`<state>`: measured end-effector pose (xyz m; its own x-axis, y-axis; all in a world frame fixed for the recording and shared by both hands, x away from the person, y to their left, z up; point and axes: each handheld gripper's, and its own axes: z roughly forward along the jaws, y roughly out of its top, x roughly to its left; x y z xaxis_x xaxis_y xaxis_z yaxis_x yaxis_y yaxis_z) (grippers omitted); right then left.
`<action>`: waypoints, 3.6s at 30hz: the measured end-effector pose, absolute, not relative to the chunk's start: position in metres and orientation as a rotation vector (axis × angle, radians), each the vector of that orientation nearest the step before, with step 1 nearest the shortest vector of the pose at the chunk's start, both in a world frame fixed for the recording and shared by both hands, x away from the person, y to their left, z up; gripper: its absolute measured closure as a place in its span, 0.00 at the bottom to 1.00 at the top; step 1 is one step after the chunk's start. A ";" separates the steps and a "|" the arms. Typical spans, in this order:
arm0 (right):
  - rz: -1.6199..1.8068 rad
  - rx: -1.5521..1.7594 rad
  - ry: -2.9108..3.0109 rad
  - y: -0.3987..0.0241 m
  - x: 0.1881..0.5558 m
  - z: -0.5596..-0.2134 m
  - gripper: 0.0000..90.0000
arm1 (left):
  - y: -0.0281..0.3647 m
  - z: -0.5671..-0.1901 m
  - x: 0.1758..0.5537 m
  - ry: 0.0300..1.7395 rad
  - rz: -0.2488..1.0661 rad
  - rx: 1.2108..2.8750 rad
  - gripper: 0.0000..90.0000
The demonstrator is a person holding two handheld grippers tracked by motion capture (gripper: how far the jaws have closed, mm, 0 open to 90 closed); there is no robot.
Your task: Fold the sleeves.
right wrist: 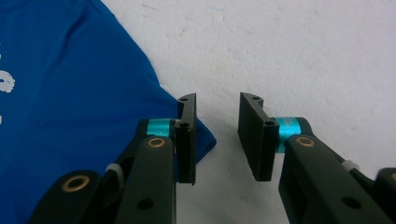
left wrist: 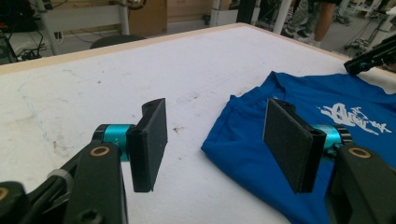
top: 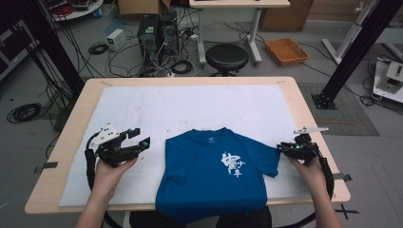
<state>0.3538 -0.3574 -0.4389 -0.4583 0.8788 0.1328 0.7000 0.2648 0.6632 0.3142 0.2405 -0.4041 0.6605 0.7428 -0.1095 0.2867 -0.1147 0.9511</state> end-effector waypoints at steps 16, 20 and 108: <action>1.051 1.485 2.289 -0.359 0.353 -0.436 0.83 | 0.245 -0.407 0.317 0.882 0.457 1.678 0.43; 1.017 1.489 2.310 -0.358 0.354 -0.439 0.90 | 0.245 -0.408 0.317 0.887 0.456 1.682 0.43; 1.299 1.102 2.188 -0.262 0.339 -0.392 0.46 | 0.217 -0.409 0.330 0.919 0.410 1.771 0.30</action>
